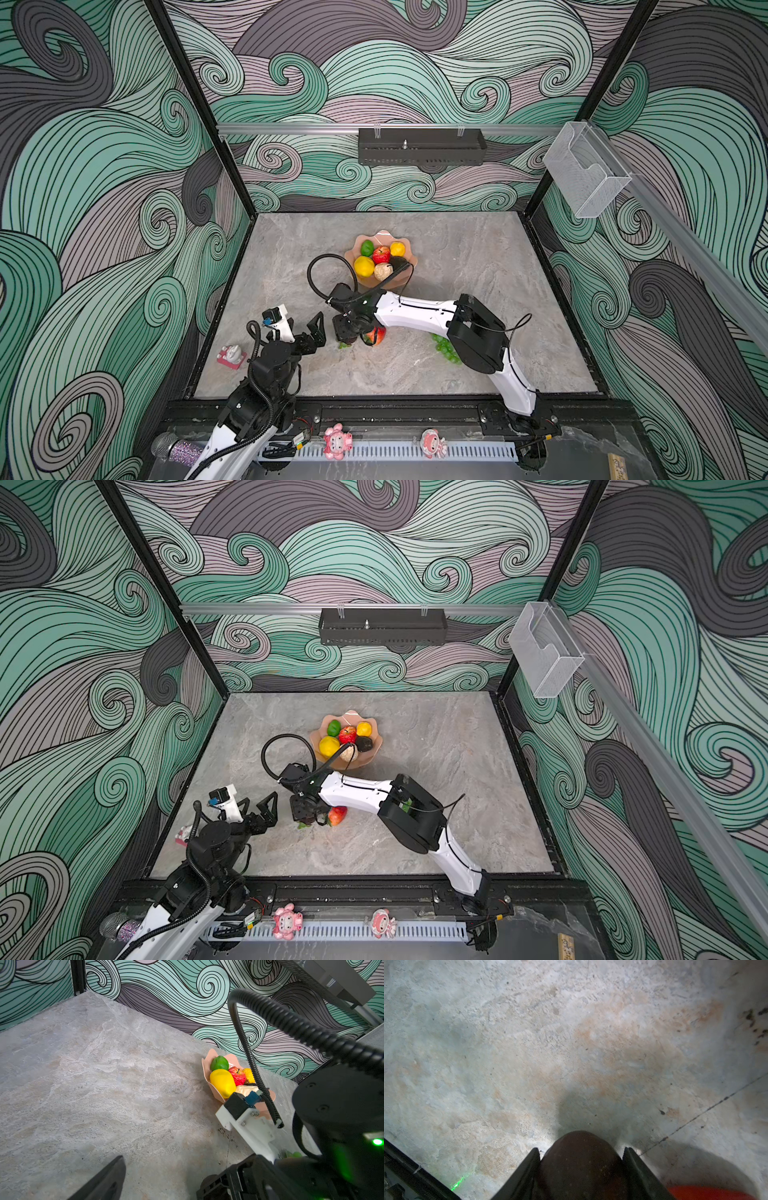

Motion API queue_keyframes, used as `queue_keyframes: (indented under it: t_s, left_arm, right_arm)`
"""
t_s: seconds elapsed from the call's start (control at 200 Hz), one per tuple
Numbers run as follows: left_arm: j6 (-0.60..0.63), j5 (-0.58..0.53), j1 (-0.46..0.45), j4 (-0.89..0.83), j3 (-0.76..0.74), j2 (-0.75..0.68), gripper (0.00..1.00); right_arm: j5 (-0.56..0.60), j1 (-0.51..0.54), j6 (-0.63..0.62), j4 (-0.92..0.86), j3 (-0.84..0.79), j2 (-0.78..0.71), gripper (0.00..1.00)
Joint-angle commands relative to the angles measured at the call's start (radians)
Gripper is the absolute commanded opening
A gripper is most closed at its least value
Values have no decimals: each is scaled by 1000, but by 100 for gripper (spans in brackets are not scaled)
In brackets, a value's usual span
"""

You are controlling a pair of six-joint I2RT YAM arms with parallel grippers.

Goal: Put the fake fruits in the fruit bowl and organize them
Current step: 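Lift the dark plum with the right gripper and bring it toward the left gripper, then close the left gripper on the plum held by the right gripper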

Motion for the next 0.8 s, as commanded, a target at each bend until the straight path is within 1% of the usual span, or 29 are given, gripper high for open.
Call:
queue_keyframes:
  t_s: [0.0,0.07,0.17,0.255,0.345,0.435,0.56,0.61,0.706,0.796]
  left_arm:
    - [-38,25,8,-2,41,22,97]
    - [-50,40,8,-19,63,40,98]
    - [-73,87,7,-18,81,59,97]
    - [-93,180,8,21,82,83,97]
    - [-149,280,8,97,64,129,95]
    - [-188,373,6,189,57,215,93]
    - [-205,502,3,240,114,379,89]
    - [-206,543,-6,294,124,441,86]
    - [-208,571,-43,390,140,530,85]
    - [-208,565,-101,465,165,605,84]
  right_arm:
    - [30,-6,-32,1,7,-94,59]
    - [32,-19,-36,15,-11,-130,59]
    - [11,-44,-23,75,-85,-199,59]
    - [-1,-66,-10,121,-159,-269,59]
    - [-3,-91,14,158,-245,-357,59]
    - [20,-114,39,190,-351,-463,59]
    - [55,-159,78,230,-518,-626,59]
    - [69,-180,98,289,-595,-698,60]
    - [82,-225,137,349,-712,-813,61]
    - [70,-257,162,360,-765,-887,61]
